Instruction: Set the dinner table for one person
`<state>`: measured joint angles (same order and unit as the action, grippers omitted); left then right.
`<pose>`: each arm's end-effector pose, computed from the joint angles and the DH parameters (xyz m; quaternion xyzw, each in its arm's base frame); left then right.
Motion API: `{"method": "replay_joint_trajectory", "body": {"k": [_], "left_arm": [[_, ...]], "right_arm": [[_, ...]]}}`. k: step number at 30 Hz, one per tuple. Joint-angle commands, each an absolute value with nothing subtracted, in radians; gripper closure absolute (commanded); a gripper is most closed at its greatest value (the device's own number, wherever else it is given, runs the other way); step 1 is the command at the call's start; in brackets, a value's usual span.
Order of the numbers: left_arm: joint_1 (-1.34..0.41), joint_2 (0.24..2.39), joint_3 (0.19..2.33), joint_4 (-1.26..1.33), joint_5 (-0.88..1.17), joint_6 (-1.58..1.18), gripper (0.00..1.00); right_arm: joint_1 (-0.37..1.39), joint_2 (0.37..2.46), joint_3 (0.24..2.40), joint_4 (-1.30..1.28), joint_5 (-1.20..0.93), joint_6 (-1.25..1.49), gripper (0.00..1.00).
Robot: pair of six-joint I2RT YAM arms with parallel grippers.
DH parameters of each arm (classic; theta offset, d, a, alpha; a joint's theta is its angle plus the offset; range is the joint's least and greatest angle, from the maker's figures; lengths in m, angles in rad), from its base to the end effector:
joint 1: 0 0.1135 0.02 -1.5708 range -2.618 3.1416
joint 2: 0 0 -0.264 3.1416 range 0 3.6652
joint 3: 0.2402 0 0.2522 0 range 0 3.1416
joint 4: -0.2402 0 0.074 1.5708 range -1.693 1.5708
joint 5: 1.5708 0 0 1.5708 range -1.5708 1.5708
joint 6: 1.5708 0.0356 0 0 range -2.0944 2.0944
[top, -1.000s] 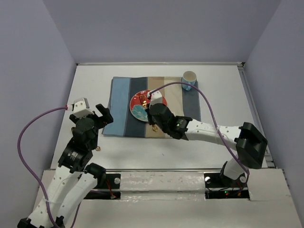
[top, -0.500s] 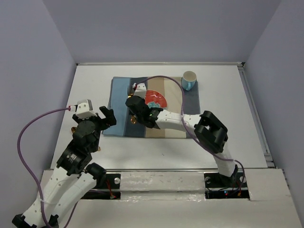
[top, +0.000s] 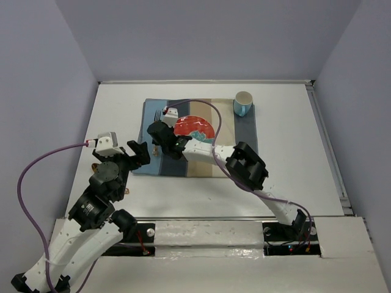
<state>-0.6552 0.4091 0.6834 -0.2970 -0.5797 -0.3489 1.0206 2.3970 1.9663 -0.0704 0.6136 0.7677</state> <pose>0.0920 -0.0461 0.3403 -0.0929 0.7077 -0.1432 0.6856 0.3062 0.4600 0.1951 0.0493 0.8330 0.2161 0.5069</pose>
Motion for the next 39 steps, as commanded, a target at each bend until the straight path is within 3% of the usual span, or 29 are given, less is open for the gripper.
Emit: {"method": "replay_joint_trajectory", "body": {"k": [1,11,16,18,26,33,39], "left_arm": [[-0.664,0.397,0.703,-0.268,-0.614,-0.348,0.01],[-0.669,0.405,0.703,-0.267,-0.611,-0.345,0.01],[-0.667,0.408,0.701,-0.265,-0.611,-0.347,0.01],[-0.667,0.410,0.703,-0.267,-0.611,-0.347,0.01],[-0.631,0.402,0.704,-0.268,-0.620,-0.356,0.01],[-0.624,0.383,0.733,-0.262,-0.764,-0.360,0.01],[-0.623,0.482,0.805,-0.493,-0.828,-0.610,0.01]], "right_arm": [[1.008,2.448,2.086,-0.120,0.637,0.818,1.00],[0.999,2.528,2.129,-0.153,0.621,0.851,1.00],[0.999,2.533,2.144,-0.152,0.580,0.824,0.57],[0.999,2.514,2.141,-0.131,0.557,0.787,0.53],[1.011,2.369,2.008,-0.011,0.416,0.580,0.49],[1.054,2.326,1.927,0.075,0.114,0.407,0.49],[1.103,2.142,1.695,0.135,0.100,0.384,0.52]]}}
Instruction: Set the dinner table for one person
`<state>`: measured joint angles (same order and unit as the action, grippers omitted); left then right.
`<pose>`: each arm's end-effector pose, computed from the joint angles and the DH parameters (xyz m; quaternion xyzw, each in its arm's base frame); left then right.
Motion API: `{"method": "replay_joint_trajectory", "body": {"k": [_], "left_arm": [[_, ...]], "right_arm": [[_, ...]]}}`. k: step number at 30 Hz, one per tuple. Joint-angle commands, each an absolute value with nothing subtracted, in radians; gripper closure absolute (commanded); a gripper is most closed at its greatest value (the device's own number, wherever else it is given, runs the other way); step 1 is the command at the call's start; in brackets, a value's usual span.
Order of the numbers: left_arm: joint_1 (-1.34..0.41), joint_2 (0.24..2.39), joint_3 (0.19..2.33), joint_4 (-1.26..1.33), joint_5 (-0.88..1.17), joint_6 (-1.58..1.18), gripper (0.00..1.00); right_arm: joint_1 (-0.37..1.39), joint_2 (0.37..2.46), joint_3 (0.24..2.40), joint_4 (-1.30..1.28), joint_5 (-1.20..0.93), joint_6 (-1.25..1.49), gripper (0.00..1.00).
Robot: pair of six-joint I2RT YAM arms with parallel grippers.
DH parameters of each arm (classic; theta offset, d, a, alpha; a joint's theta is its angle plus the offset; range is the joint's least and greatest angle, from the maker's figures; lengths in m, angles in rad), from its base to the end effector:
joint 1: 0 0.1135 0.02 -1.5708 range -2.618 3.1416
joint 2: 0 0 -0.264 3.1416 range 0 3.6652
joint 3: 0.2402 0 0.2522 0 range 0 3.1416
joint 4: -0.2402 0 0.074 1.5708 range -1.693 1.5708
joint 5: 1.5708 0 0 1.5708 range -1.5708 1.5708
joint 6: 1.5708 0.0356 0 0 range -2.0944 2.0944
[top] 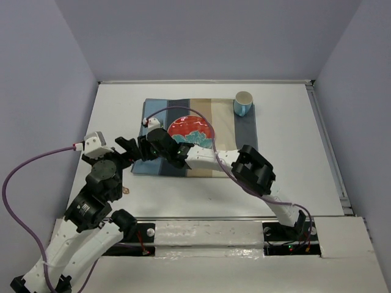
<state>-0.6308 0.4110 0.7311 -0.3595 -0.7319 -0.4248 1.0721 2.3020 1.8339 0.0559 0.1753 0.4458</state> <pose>0.0883 -0.0351 0.3490 -0.1775 0.6951 -0.1031 0.6890 0.2646 0.4729 0.2093 -0.2112 0.8079 0.3221 0.4461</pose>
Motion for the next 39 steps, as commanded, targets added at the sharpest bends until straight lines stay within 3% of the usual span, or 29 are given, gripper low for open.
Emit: {"method": "replay_joint_trajectory", "body": {"k": [1,7,14,20,30,39], "left_arm": [[-0.623,0.514,0.811,-0.518,-0.828,-0.670,0.01],[-0.511,0.627,0.775,-0.608,-0.722,-0.787,0.01],[-0.062,0.777,0.726,-0.557,-0.367,-0.690,0.01],[0.165,0.949,0.712,-0.534,-0.268,-0.649,0.01],[0.265,1.212,0.672,-0.463,-0.314,-0.687,0.16],[0.302,1.327,0.643,-0.377,-0.359,-0.707,0.39]], "right_arm": [[1.115,2.105,1.657,0.140,0.106,0.377,0.53],[1.124,1.867,1.378,0.153,0.167,0.391,0.53],[1.124,1.695,1.171,0.164,0.167,0.453,0.53],[1.124,1.580,1.062,0.164,0.244,0.442,0.53],[1.124,1.459,1.011,0.143,0.282,0.397,0.54],[1.124,1.368,0.966,0.140,0.310,0.368,0.55]]}}
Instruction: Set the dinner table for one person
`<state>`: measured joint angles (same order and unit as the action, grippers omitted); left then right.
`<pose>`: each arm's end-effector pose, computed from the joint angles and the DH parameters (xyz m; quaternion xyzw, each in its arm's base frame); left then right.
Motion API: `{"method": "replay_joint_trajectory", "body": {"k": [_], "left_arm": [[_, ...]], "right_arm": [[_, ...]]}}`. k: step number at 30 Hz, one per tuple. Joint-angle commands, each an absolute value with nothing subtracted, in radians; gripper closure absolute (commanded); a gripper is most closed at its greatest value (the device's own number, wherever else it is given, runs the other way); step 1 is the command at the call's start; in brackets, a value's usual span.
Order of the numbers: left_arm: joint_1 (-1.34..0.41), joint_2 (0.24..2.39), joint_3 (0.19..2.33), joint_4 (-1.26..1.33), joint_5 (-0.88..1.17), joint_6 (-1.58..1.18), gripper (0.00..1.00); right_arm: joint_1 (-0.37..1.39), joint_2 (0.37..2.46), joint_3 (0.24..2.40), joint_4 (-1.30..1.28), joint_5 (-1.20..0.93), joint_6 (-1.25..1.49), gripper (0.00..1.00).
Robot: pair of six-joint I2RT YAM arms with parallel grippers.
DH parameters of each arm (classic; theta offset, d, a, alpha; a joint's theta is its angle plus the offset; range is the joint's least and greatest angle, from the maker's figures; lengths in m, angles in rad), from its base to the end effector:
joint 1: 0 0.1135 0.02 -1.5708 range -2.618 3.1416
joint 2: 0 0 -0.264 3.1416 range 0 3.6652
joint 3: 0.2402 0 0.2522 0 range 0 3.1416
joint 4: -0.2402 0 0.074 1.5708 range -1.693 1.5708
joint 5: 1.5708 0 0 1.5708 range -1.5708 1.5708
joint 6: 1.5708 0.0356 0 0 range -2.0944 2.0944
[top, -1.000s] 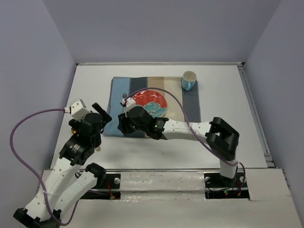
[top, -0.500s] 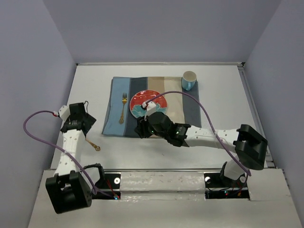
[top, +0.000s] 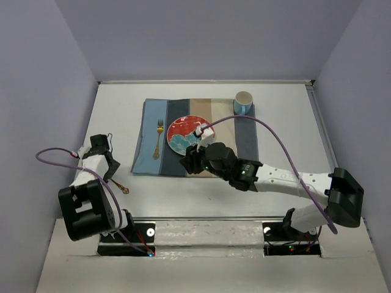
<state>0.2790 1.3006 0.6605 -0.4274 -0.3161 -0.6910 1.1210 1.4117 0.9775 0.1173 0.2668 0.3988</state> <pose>0.2218 0.0750 0.1753 -0.4806 0.8279 0.0989 0.2719 0.1513 0.2918 0.2918 -0.2106 0.7784 0.3225 0.4957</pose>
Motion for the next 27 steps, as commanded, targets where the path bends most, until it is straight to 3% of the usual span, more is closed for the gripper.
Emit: {"method": "replay_joint_trajectory", "body": {"k": [1,14,15,21,27], "left_arm": [[0.304,1.339,0.641,-0.371,-0.364,-0.709,0.39],[0.407,1.410,0.627,-0.273,-0.316,-0.680,0.61],[0.408,1.408,0.626,-0.267,-0.308,-0.675,0.70],[0.411,1.401,0.627,-0.227,-0.261,-0.641,1.00],[0.411,1.353,0.621,-0.206,-0.218,-0.614,1.00]], "right_arm": [[1.124,1.367,0.965,0.140,0.311,0.368,0.55],[1.115,1.293,0.913,0.158,0.333,0.370,0.57],[1.106,1.286,0.907,0.163,0.340,0.370,0.57],[1.106,1.243,0.890,0.164,0.351,0.368,0.57],[1.106,1.200,0.874,0.161,0.360,0.370,0.57]]}}
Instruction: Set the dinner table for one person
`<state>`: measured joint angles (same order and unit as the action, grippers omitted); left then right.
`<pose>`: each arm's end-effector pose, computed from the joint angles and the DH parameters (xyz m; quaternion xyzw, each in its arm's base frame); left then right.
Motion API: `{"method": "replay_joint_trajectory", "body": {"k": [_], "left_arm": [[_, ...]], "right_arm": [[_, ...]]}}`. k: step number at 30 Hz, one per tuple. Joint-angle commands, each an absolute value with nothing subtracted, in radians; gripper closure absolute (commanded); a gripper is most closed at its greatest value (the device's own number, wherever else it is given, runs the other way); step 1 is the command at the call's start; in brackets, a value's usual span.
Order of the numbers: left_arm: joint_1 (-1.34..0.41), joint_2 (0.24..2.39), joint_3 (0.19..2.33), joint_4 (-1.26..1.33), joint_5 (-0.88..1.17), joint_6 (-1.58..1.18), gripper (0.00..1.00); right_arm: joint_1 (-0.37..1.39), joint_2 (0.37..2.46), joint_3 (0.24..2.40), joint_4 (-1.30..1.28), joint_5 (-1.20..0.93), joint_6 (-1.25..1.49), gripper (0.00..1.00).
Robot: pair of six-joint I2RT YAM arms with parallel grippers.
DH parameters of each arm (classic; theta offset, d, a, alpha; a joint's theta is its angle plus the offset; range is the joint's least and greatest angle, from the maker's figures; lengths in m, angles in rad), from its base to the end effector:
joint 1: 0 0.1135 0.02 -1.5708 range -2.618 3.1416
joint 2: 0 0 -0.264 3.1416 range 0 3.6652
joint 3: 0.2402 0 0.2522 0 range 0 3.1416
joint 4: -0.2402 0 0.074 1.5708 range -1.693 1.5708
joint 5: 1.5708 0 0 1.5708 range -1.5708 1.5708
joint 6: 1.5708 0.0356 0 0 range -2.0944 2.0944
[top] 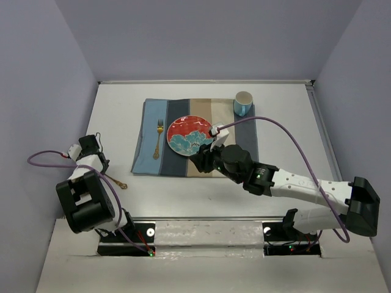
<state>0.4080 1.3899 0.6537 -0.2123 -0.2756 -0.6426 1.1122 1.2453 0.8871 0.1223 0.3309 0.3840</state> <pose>0.2324 0.1110 0.1652 -0.5092 0.7947 0.0944 0.3165 0.1391 0.2556 0.3088 -0.1806 0.7602 0.3205 0.5355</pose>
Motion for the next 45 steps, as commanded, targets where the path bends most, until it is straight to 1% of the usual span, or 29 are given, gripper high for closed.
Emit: {"method": "replay_joint_trajectory", "body": {"k": [1,8,13,20,23,24,25,26,27,28,30,35,38,39,41,43,44,45], "left_arm": [[0.413,1.339,0.620,-0.203,-0.216,-0.611,1.00],[0.410,1.233,0.635,-0.195,-0.170,-0.572,1.00],[0.385,1.177,0.631,-0.166,-0.123,-0.560,1.00],[0.371,1.170,0.595,-0.149,-0.062,-0.549,1.00],[0.362,1.183,0.600,-0.167,-0.089,-0.543,1.00],[0.361,1.186,0.597,-0.175,-0.109,-0.546,0.97],[0.362,1.192,0.597,-0.184,-0.117,-0.552,0.91],[0.361,1.203,0.600,-0.193,-0.126,-0.558,0.82],[0.362,1.204,0.598,-0.196,-0.133,-0.560,0.72],[0.361,1.207,0.598,-0.195,-0.133,-0.560,0.54],[0.360,1.219,0.595,-0.183,-0.132,-0.561,0.49],[0.360,1.311,0.601,-0.173,-0.127,-0.575,0.47],[0.362,1.325,0.591,-0.157,-0.126,-0.600,0.48],[0.362,1.327,0.580,-0.150,-0.121,-0.604,0.52],[0.360,1.336,0.575,-0.138,-0.126,-0.617,0.57],[0.360,1.344,0.575,-0.132,-0.132,-0.624,0.66],[0.362,1.345,0.575,-0.129,-0.130,-0.624,0.74],[0.362,1.342,0.575,-0.126,-0.126,-0.620,0.93]], "right_arm": [[1.106,1.193,0.873,0.161,0.362,0.370,0.57],[1.077,1.183,0.861,0.150,0.380,0.367,0.57],[1.016,1.209,0.874,0.135,0.342,0.383,0.57],[1.006,1.204,0.874,0.129,0.342,0.391,0.58],[1.006,1.224,0.885,0.124,0.318,0.390,0.57],[1.006,1.236,0.897,0.117,0.299,0.390,0.57],[1.006,1.241,0.900,0.114,0.290,0.390,0.57],[1.006,1.244,0.902,0.110,0.282,0.391,0.57],[1.006,1.246,0.902,0.112,0.272,0.393,0.57],[1.006,1.246,0.900,0.110,0.256,0.393,0.57],[1.006,1.250,0.896,0.110,0.252,0.391,0.57],[1.006,1.255,0.891,0.112,0.245,0.382,0.57],[1.006,1.256,0.894,0.112,0.239,0.379,0.57],[1.006,1.258,0.894,0.113,0.236,0.379,0.57],[1.006,1.259,0.894,0.117,0.232,0.379,0.57],[1.006,1.261,0.891,0.121,0.226,0.380,0.57],[1.006,1.259,0.890,0.121,0.224,0.382,0.57],[1.006,1.259,0.887,0.123,0.224,0.382,0.57]]}}
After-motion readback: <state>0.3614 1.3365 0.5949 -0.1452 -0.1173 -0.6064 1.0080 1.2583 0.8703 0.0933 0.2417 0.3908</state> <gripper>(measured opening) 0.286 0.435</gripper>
